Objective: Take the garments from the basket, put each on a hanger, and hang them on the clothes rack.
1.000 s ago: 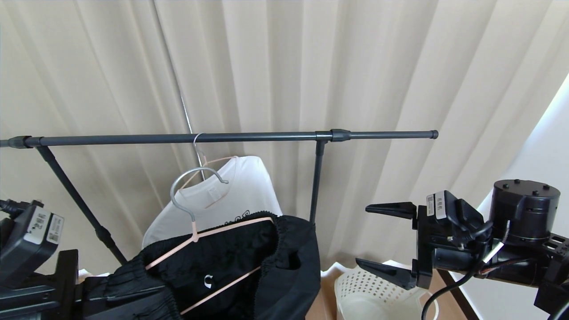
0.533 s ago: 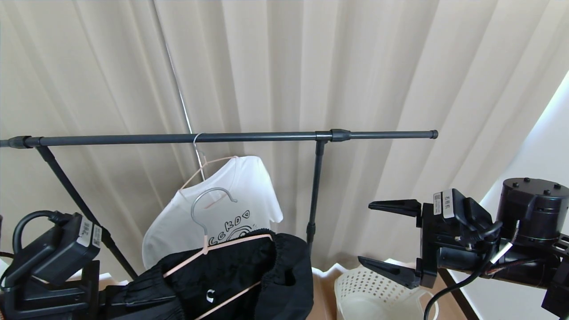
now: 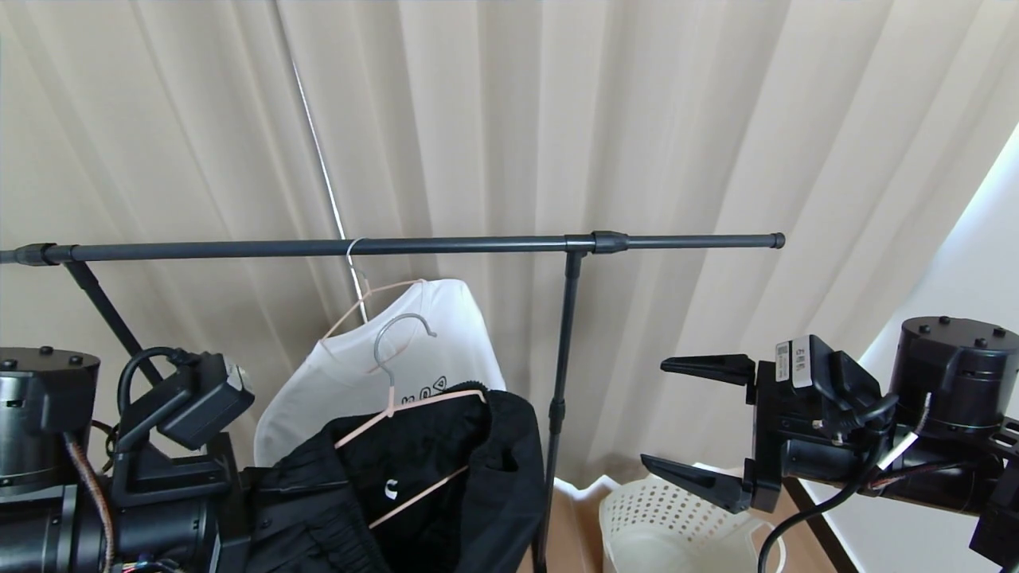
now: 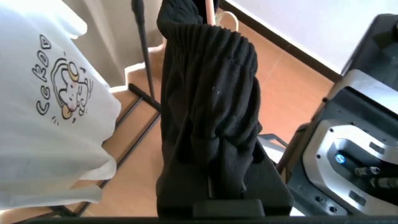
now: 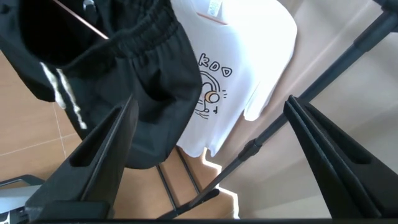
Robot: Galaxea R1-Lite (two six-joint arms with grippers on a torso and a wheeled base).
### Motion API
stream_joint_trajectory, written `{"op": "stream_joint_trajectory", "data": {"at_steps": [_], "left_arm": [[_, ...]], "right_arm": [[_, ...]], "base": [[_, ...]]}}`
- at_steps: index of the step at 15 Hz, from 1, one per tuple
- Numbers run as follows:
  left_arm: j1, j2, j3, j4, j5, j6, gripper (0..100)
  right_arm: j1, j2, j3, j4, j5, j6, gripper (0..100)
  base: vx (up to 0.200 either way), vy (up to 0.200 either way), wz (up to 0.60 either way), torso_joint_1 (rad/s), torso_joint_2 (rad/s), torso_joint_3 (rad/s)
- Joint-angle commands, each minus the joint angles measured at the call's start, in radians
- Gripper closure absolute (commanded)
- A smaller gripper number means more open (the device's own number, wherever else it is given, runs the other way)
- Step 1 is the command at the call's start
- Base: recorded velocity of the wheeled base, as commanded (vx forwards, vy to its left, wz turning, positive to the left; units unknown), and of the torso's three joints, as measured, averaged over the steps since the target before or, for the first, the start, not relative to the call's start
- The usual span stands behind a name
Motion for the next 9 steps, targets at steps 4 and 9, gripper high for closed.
{"op": "stream_joint_trajectory", "data": {"at_steps": [4, 9], "left_arm": [[-0.013, 0.175, -0.010, -0.186, 0.128, -0.117, 100], [-0.133, 0.296, -0.084, -0.327, 0.368, -0.244, 100]], "right_arm": [[0.000, 0.002, -0.003, 0.000, 0.000, 0.001, 0], [0.000, 0.008, -0.008, 0.000, 0.000, -0.001, 0]], "base": [[0.000, 0.000, 0.00, 0.000, 0.00, 0.000], [0.000, 0.000, 0.00, 0.000, 0.00, 0.000]]}}
